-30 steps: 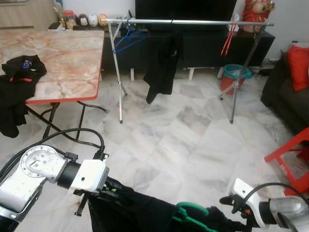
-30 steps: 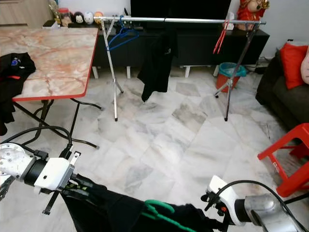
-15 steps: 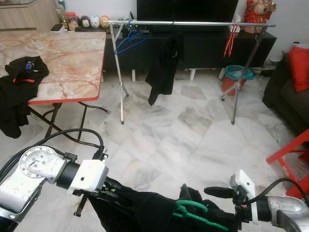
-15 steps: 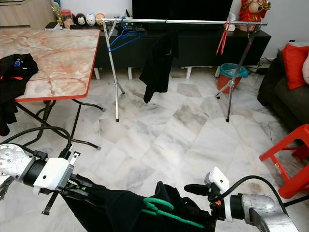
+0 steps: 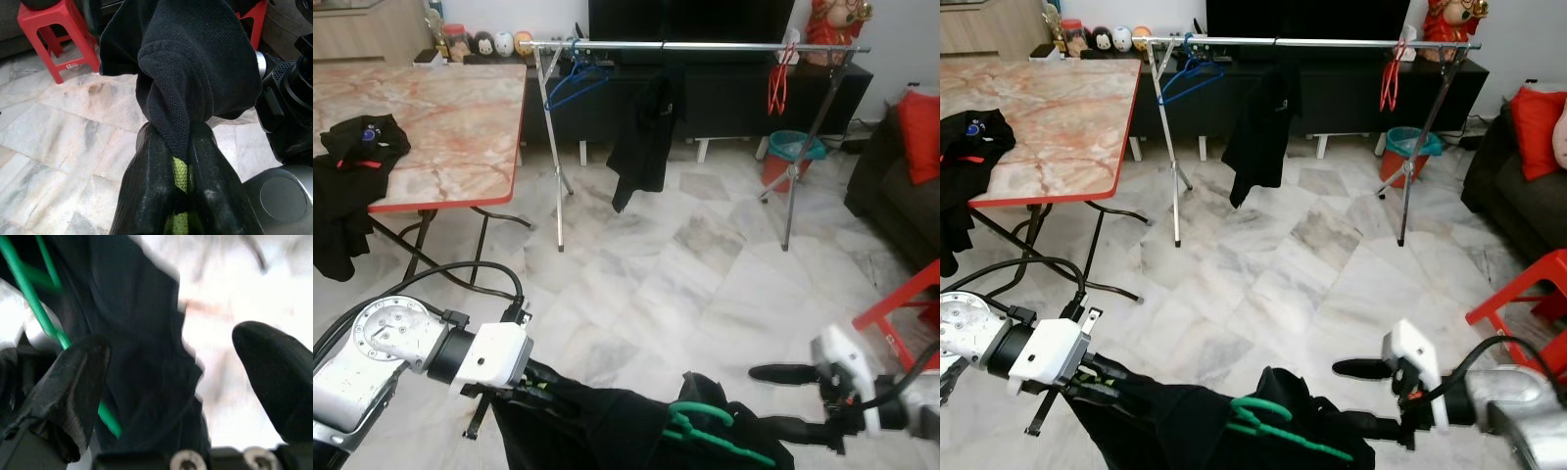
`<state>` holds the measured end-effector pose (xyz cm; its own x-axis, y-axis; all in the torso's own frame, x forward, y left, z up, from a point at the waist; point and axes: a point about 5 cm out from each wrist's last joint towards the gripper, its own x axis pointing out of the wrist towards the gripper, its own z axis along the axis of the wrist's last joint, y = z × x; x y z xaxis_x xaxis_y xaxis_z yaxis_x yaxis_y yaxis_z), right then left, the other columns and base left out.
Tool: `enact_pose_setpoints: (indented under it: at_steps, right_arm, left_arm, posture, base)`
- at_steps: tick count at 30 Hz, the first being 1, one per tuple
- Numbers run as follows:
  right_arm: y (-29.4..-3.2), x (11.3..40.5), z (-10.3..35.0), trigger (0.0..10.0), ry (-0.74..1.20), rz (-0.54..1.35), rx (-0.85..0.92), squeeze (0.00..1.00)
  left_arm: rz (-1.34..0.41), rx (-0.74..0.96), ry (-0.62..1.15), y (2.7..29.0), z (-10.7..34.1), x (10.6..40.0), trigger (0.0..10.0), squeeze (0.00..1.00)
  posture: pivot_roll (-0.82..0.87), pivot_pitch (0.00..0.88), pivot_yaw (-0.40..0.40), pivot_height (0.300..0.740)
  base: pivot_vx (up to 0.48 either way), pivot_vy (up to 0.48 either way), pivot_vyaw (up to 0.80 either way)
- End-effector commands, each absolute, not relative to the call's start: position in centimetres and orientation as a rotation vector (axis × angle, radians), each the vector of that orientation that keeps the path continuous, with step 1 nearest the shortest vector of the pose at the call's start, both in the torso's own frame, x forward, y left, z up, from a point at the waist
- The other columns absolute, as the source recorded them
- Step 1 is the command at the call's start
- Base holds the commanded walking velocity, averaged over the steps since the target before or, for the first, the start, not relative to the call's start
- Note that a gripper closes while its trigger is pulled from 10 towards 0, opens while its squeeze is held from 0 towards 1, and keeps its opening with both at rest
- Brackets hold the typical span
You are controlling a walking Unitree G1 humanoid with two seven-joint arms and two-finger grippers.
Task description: Hang hanger
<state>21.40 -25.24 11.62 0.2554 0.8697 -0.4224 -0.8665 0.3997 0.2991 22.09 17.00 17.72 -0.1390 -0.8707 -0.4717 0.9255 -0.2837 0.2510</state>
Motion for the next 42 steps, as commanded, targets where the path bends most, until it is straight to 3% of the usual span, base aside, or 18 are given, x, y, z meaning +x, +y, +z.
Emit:
enact_pose_setpoints:
  at_steps: [1, 5, 9, 12, 14, 24, 35, 42]
  right_arm:
    - [-25.2, 21.9, 13.4, 10.0, 0.503, 1.198, 0.01, 0.0]
    - [-24.8, 22.7, 15.0, 10.0, 0.384, 1.207, 0.058, 0.0]
    - [-22.8, 24.3, 12.8, 10.0, 0.35, 1.07, -0.03, 0.0]
    - [-19.6, 22.3, 12.0, 10.0, 0.335, 1.26, 0.058, 0.0]
    - [-18.9, 21.4, 12.4, 10.0, 0.322, 1.344, 0.111, 0.0]
    - [-20.6, 21.5, 13.0, 10.0, 0.318, 1.36, 0.108, 0.0]
    - [-23.5, 23.8, 15.2, 10.0, 0.21, 1.171, 0.067, 0.0]
    - [-22.5, 22.2, 14.7, 10.0, 0.271, 1.305, 0.097, 0.0]
  left_arm:
    - [-1.746, 0.637, 0.078, 16.9, 18.4, 22.1, 10.0, 0.0]
    - [-1.741, 0.63, 0.082, 16.9, 18.2, 22.1, 10.0, 0.0]
    - [-1.65, 0.592, 0.065, 16.1, 17.8, 23.1, 10.0, 0.0]
    - [-1.618, 0.511, 0.112, 15.7, 17.3, 23.3, 10.0, 0.0]
    - [-1.615, 0.516, 0.122, 15.7, 17.3, 23.7, 10.0, 0.0]
    - [-1.625, 0.516, 0.097, 14.6, 17.2, 24.5, 10.0, 0.0]
    - [-1.61, 0.516, 0.118, 14.4, 16.0, 24.7, 10.0, 0.0]
    - [-1.593, 0.514, 0.116, 14.2, 15.7, 25.1, 10.0, 0.0]
  posture:
    - [0.09, 0.0, -0.024, 0.74]
    - [0.09, 0.0, -0.025, 0.74]
    - [0.09, 0.0, -0.023, 0.74]
    - [0.09, 0.0, -0.021, 0.74]
    - [0.09, 0.0, -0.018, 0.74]
    - [0.08, 0.0, -0.02, 0.74]
    - [0.06, 0.0, -0.022, 0.74]
    - [0.06, 0.0, -0.028, 0.74]
  base:
    - [0.0, 0.0, 0.0]
    - [0.0, 0.0, 0.0]
    - [0.0, 0.0, 0.0]
    - [0.0, 0.0, 0.0]
    - [0.0, 0.0, 0.0]
    - [0.0, 0.0, 0.0]
    - [0.0, 0.0, 0.0]
    - [0.0, 0.0, 0.0]
